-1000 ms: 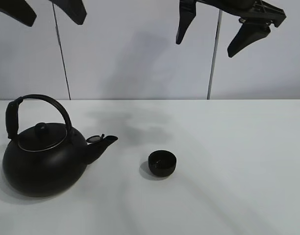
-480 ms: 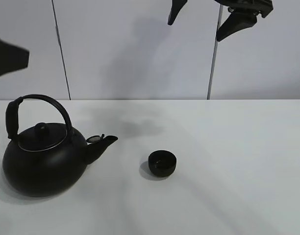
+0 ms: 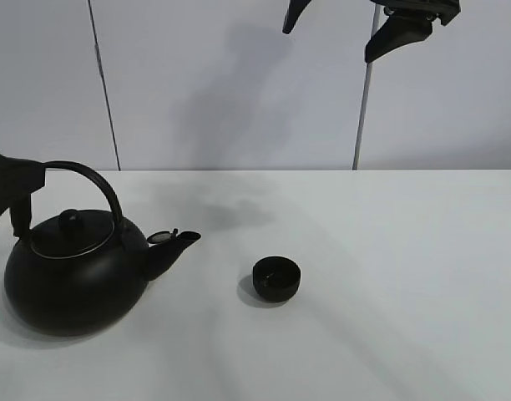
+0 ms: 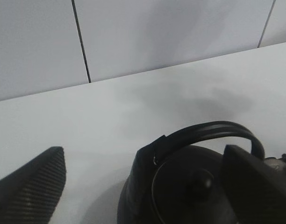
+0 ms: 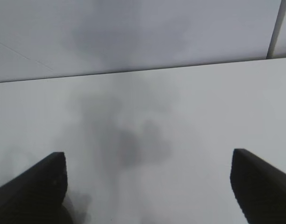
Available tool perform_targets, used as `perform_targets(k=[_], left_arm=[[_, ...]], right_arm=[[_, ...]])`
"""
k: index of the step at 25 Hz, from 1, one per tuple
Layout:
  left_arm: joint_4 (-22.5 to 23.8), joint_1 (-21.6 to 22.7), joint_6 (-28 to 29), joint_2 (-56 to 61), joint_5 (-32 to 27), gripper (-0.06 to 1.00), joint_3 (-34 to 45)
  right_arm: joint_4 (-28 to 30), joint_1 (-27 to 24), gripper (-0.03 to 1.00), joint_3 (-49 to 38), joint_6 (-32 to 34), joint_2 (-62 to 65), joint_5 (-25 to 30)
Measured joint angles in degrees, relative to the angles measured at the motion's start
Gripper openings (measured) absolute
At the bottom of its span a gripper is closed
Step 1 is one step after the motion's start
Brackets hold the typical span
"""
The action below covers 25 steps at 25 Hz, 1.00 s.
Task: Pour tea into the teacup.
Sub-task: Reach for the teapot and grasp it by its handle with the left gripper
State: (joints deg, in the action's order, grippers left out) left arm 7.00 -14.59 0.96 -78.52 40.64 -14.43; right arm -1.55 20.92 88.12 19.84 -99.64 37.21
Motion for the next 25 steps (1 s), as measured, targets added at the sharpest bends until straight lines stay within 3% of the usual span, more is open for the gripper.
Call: perform_targets(k=[15, 25], left_arm=[[-4.3, 0.1, -1.0, -18.9, 19.5, 0.65, 0.0], [-7.8, 0.1, -1.6, -25.3, 24.5, 0.65, -0.4]], right_arm=[[0.0, 0.0, 0.66, 0.0, 0.0, -0.1, -0.8], [0.0, 0.0, 0.66, 0.0, 0.0, -0.1, -0.9]])
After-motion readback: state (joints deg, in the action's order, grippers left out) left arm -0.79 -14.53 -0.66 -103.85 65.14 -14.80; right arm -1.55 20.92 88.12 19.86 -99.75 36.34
